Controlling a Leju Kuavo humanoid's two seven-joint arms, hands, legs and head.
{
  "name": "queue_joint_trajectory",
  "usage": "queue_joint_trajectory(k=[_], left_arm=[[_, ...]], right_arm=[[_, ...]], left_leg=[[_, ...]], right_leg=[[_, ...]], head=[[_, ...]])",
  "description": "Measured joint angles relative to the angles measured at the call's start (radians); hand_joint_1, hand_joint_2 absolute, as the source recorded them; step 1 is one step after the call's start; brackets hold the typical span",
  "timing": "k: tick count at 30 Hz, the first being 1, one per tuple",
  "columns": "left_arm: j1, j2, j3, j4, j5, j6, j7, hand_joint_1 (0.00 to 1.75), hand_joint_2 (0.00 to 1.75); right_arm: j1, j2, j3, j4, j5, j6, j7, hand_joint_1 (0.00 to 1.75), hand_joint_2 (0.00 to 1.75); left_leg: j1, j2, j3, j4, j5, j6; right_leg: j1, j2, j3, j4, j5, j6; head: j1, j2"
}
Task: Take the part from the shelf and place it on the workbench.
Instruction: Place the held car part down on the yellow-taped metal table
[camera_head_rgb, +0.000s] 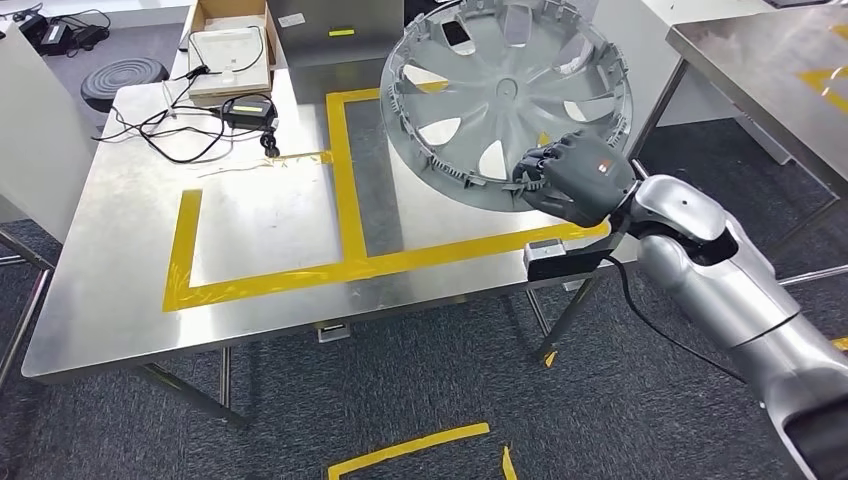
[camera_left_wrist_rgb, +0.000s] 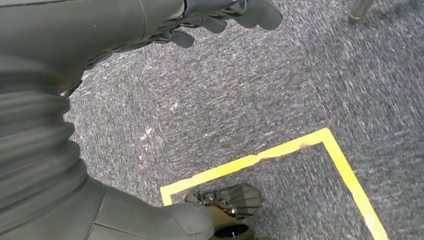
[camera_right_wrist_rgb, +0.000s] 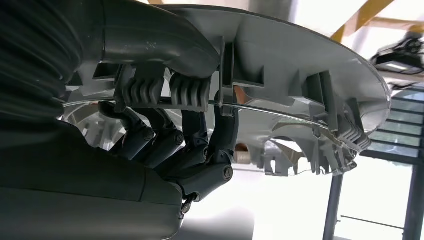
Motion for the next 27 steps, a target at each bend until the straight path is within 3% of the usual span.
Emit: queue_joint_trajectory(k=[10,16,22,27], left_arm=[[-0.008,-0.003,-0.003,0.000,-0.023,0.003,0.000,0.00,1.75],[-0.018,-0.004,-0.006,0.000,-0.043,-0.003,0.008,0.00,1.75],[-0.025,-0.005,-0.014,0.000,-0.051,-0.006,0.009,0.00,1.75],[-0.030,-0.008,-0.020,0.000,-0.052,-0.010,0.012,0.00,1.75]], right_arm=[[-0.215,0.240,0.099,0.440,0.103,-0.127,0.048,1.75,1.75],[-0.305,0.411,0.158,0.692,0.144,-0.109,0.122,1.75,1.75],[-0.332,0.533,0.202,0.828,0.175,-0.074,0.170,1.75,1.75],[-0.341,0.597,0.214,0.880,0.174,-0.069,0.189,1.75,1.75]], left_leg=[[0.002,0.003,0.013,-0.018,0.007,-0.018],[0.003,0.002,0.014,-0.018,0.009,-0.021],[0.002,0.002,0.014,-0.018,0.009,-0.022],[0.002,0.001,0.014,-0.018,0.009,-0.022]], right_leg=[[0.001,0.002,0.003,0.001,-0.001,-0.015],[0.002,0.002,0.004,0.001,0.000,-0.017],[0.004,0.002,0.004,0.001,0.001,-0.018],[0.004,0.002,0.004,0.000,0.001,-0.018]], head=[[0.000,0.000],[0.000,0.000],[0.000,0.000],[0.000,0.000]])
